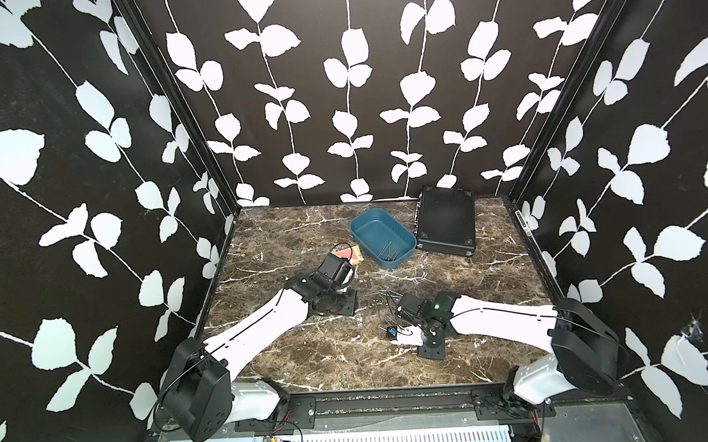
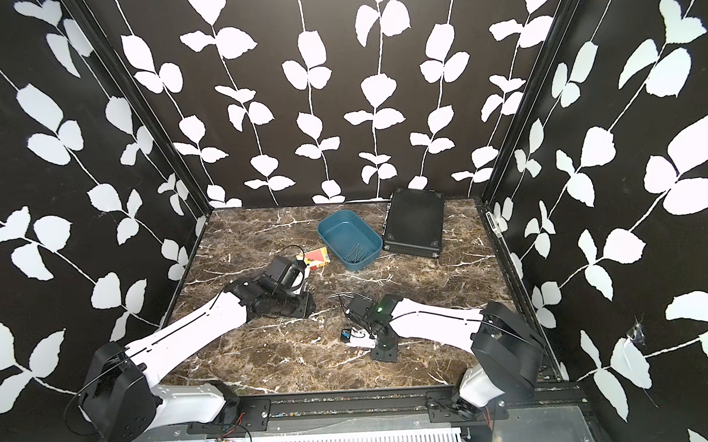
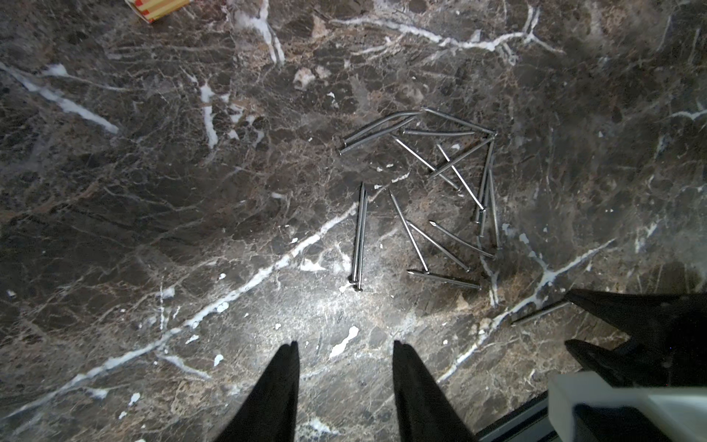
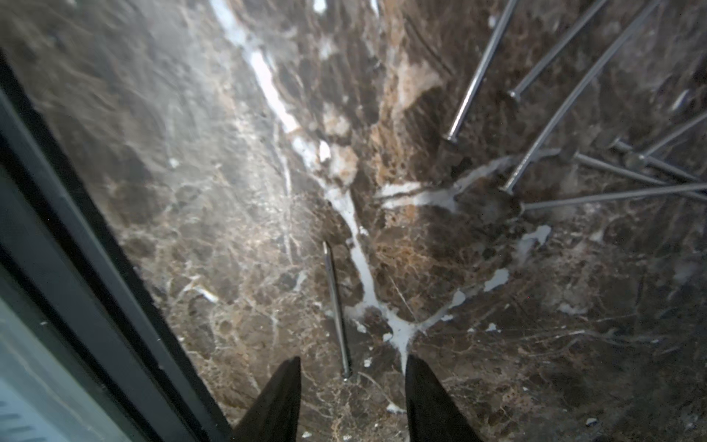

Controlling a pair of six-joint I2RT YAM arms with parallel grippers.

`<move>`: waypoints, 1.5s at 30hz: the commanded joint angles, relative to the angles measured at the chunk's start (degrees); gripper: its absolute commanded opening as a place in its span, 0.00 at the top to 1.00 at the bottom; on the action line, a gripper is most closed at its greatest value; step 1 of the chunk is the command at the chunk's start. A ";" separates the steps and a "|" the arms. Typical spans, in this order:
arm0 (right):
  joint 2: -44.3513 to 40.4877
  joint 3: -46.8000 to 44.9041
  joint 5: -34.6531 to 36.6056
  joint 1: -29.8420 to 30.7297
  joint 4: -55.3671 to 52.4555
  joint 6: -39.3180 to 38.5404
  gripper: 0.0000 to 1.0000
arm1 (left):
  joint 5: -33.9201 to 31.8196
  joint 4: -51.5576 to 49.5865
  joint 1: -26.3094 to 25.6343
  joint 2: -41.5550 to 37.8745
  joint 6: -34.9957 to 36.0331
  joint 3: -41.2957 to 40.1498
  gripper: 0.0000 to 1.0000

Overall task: Put the nails on the desktop into the storage box
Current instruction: Pick up the nail from the center of the board.

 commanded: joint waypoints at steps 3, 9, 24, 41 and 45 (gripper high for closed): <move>1.89 -2.81 1.66 0.38 3.58 0.56 0.53 | -0.37 -0.75 -0.25 -0.36 -0.41 -0.33 0.58; 3.69 -2.87 -0.32 1.30 3.95 0.62 0.54 | -0.64 -0.22 -0.24 -1.21 -0.76 -1.46 0.57; 14.01 0.66 -0.07 1.39 3.39 -0.59 0.73 | -0.73 -0.74 -0.21 0.17 -0.13 -0.53 0.57; 8.54 -2.07 2.28 1.79 5.29 -1.39 1.00 | 0.06 -0.15 -0.25 4.91 1.63 2.64 0.55; 5.25 -0.67 3.56 1.45 2.88 -0.96 1.00 | 0.07 0.11 -0.26 5.52 1.70 3.46 0.55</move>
